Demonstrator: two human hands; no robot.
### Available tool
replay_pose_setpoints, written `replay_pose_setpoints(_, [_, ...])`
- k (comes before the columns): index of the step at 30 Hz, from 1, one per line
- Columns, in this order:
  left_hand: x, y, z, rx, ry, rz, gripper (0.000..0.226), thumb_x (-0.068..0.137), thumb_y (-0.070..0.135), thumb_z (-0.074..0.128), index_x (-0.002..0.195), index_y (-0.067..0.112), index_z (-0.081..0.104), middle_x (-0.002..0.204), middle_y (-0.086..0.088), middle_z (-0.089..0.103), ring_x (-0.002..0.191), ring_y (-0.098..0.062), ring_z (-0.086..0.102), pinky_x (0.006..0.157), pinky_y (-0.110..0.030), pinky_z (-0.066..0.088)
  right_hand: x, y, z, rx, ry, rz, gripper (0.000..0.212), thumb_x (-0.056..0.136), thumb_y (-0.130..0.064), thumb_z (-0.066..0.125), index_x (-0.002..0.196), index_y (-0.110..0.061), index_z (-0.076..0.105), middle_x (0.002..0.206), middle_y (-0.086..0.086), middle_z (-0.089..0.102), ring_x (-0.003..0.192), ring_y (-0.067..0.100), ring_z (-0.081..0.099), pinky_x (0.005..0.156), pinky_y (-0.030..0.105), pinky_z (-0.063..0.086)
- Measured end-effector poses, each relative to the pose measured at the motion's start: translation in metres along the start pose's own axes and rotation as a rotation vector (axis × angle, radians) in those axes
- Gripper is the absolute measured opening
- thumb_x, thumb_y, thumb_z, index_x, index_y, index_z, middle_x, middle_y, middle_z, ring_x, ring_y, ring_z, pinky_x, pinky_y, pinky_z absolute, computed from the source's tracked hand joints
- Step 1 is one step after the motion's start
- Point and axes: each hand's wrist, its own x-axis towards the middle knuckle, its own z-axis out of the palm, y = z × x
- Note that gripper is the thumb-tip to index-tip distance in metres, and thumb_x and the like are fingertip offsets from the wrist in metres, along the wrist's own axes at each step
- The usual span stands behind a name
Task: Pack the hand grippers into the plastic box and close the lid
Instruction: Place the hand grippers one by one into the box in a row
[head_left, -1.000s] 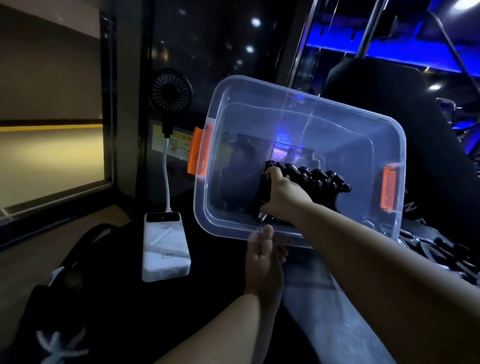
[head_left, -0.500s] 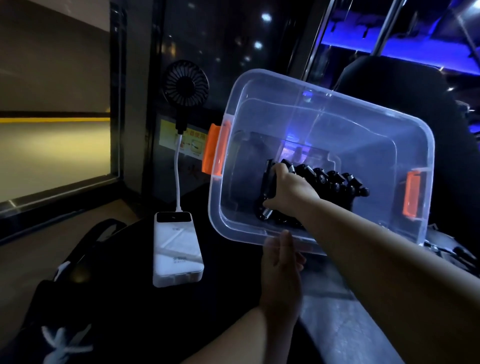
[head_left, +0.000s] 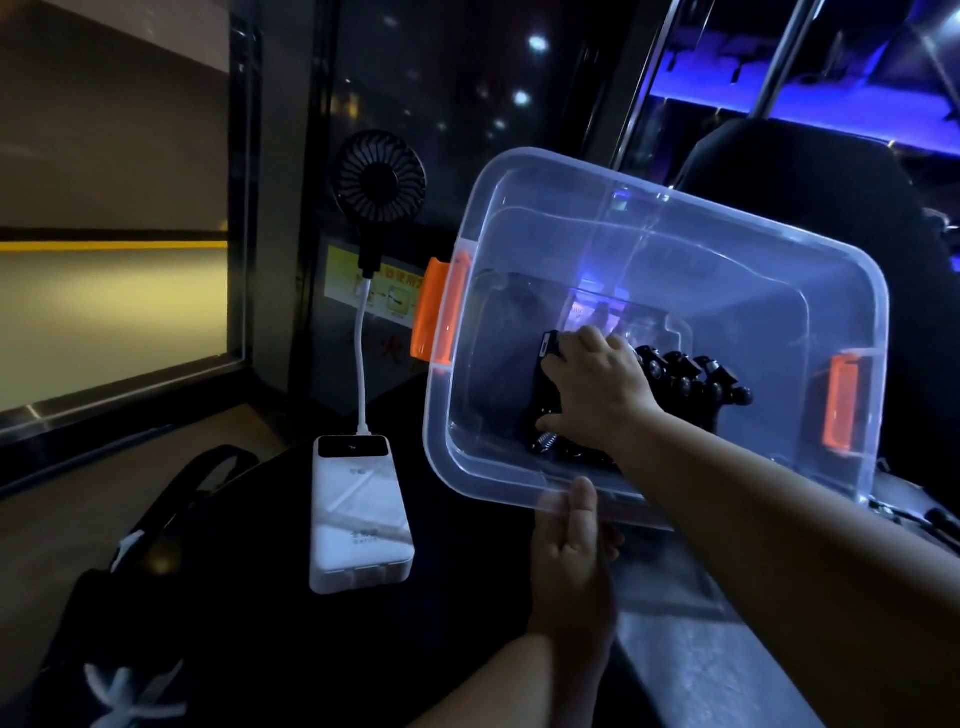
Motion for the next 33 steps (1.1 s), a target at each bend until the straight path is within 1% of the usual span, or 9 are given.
replay_pose_setpoints(3, [-0.001, 0.002, 0.002, -0.041, -0.004, -0.017, 0.018, 0.097, 0.018, 0.045, 0.082, 0.01, 0.054, 0.055, 0.002, 0.057, 0.046, -0.002, 0.054, 0.047, -0.014, 0.044, -0.001, 0.0, 0.007, -0.004, -0.07, -0.109, 0.067, 0.071, -0.073, 0.051, 0.127, -0.035, 0.052, 0.141, -0.002, 0.037, 0.136, 0.019, 0.016, 0.108, 0.049, 0.009])
replay_pose_setpoints(5, [-0.001, 0.002, 0.002, -0.039, 0.002, -0.024, 0.019, 0.096, 0.019, 0.046, 0.083, 0.009, 0.054, 0.057, 0.0, 0.056, 0.046, -0.002, 0.053, 0.048, -0.014, 0.044, 0.001, -0.001, 0.014, 0.03, -0.165, -0.095, 0.067, 0.075, -0.073, 0.047, 0.134, -0.039, 0.046, 0.152, -0.004, 0.027, 0.145, 0.019, 0.003, 0.109, 0.057, -0.008])
replay_pose_setpoints(7, [-0.002, 0.002, 0.0, -0.033, 0.0, -0.014, 0.02, 0.096, 0.02, 0.046, 0.081, 0.008, 0.053, 0.056, 0.0, 0.052, 0.046, -0.003, 0.049, 0.049, -0.015, 0.042, 0.005, -0.003, 0.017, 0.035, -0.228, -0.072, 0.069, 0.077, -0.073, 0.046, 0.138, -0.04, 0.041, 0.156, -0.005, 0.022, 0.146, 0.019, 0.0, 0.107, 0.062, -0.014])
replay_pose_setpoints(14, [0.003, -0.001, 0.0, -0.102, -0.018, -0.051, 0.018, 0.095, 0.019, 0.044, 0.084, 0.005, 0.046, 0.051, -0.001, 0.04, 0.042, -0.005, 0.037, 0.043, -0.015, 0.034, 0.02, -0.004, 0.016, -0.017, -0.294, -0.098, 0.076, 0.072, -0.079, 0.048, 0.137, -0.039, 0.046, 0.156, -0.005, 0.024, 0.146, 0.021, 0.004, 0.107, 0.063, -0.01])
replay_pose_setpoints(21, [0.001, -0.002, 0.0, -0.081, 0.005, -0.012, 0.014, 0.094, 0.016, 0.045, 0.082, 0.011, 0.052, 0.055, 0.004, 0.057, 0.046, -0.003, 0.05, 0.049, -0.015, 0.042, 0.012, -0.001, 0.018, 0.0, -0.273, -0.115, 0.076, 0.078, -0.077, 0.041, 0.143, -0.039, 0.035, 0.158, -0.006, 0.015, 0.146, 0.019, -0.007, 0.105, 0.066, -0.015])
replay_pose_setpoints(24, [0.003, -0.002, 0.002, -0.044, 0.02, -0.009, 0.018, 0.096, 0.017, 0.046, 0.08, 0.009, 0.051, 0.06, -0.002, 0.055, 0.049, -0.002, 0.052, 0.051, -0.015, 0.044, 0.005, 0.008, 0.014, 0.082, -0.192, -0.113, 0.074, 0.081, -0.077, 0.034, 0.145, -0.04, 0.031, 0.159, -0.009, 0.011, 0.146, 0.016, -0.013, 0.108, 0.062, -0.016])
replay_pose_setpoints(26, [0.004, -0.002, 0.002, 0.031, 0.017, -0.007, 0.021, 0.097, 0.021, 0.044, 0.08, 0.009, 0.049, 0.062, -0.005, 0.049, 0.049, -0.003, 0.048, 0.053, -0.017, 0.044, -0.002, 0.013, 0.009, 0.195, -0.134, -0.076, 0.07, 0.083, -0.074, 0.035, 0.144, -0.04, 0.032, 0.159, -0.01, 0.011, 0.146, 0.013, -0.012, 0.113, 0.057, -0.013])
replay_pose_setpoints(29, [0.005, -0.003, -0.001, 0.183, -0.001, 0.01, 0.027, 0.097, 0.032, 0.043, 0.082, 0.011, 0.051, 0.069, -0.005, 0.051, 0.062, -0.011, 0.051, 0.069, -0.031, 0.046, -0.021, 0.021, 0.003, 0.318, -0.042, -0.005, 0.061, 0.084, -0.068, 0.043, 0.139, -0.04, 0.041, 0.157, -0.012, 0.018, 0.146, 0.011, -0.003, 0.116, 0.05, -0.007])
replay_pose_setpoints(33, [0.006, -0.007, -0.003, 0.23, 0.026, -0.018, 0.027, 0.095, 0.043, 0.044, 0.096, 0.02, 0.058, 0.086, 0.0, 0.061, 0.081, -0.016, 0.058, 0.084, -0.036, 0.047, -0.062, 0.033, 0.0, 0.478, 0.1, 0.204, 0.05, 0.086, -0.058, 0.052, 0.131, -0.036, 0.053, 0.147, -0.009, 0.039, 0.142, 0.017, 0.019, 0.113, 0.043, 0.015])
